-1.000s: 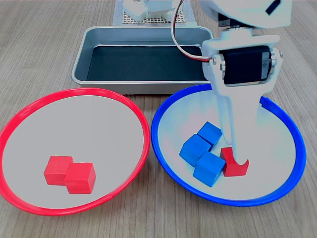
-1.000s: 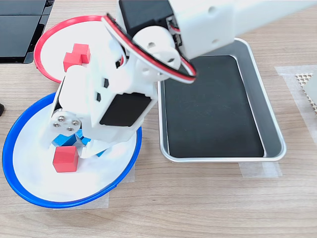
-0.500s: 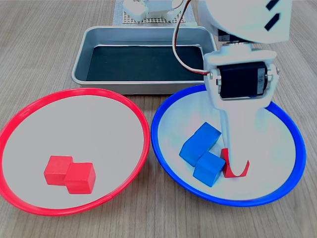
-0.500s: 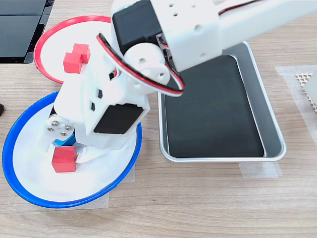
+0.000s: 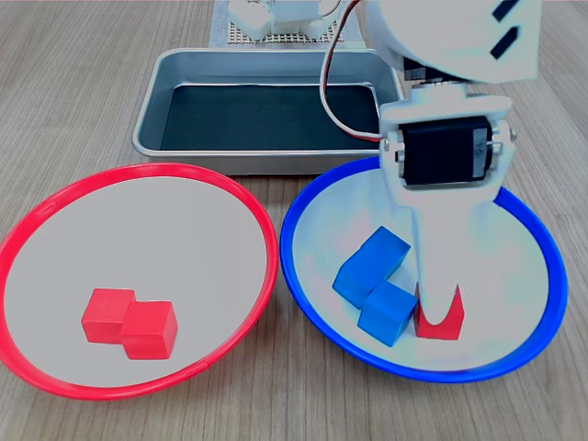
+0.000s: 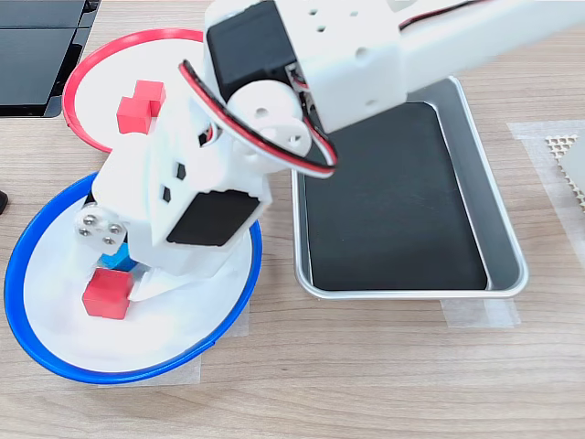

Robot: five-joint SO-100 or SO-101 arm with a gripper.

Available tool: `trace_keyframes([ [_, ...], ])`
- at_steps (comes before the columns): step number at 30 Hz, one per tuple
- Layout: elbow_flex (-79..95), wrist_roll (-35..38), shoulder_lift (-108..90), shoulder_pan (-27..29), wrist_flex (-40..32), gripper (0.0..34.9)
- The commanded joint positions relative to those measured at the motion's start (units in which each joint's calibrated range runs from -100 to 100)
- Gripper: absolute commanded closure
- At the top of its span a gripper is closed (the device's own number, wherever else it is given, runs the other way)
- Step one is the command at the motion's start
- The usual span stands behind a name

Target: Relocate any red block in the blue dish to the red dish, correcting any misplacement.

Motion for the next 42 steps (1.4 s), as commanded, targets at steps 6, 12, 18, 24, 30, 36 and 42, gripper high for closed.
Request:
trace_keyframes([
  [6, 1.74, -1.51, -3.18, 1.81, -1.65, 33.1],
  [12, 4.75, -1.71, -6.0, 2.18, -2.55, 34.5],
  [18, 7.11, -1.66, -8.98, 1.9, -2.72, 34.6],
  [24, 8.57, -1.12, -13.08, 0.49, -2.22, 34.6],
  [30, 9.84, -0.54, -15.89, 0.21, -2.14, 34.6],
  [36, 10.66, -0.24, -16.15, 1.15, -3.46, 31.9],
  [42, 13.39, -0.15, -16.57, 1.62, -3.38, 28.8],
])
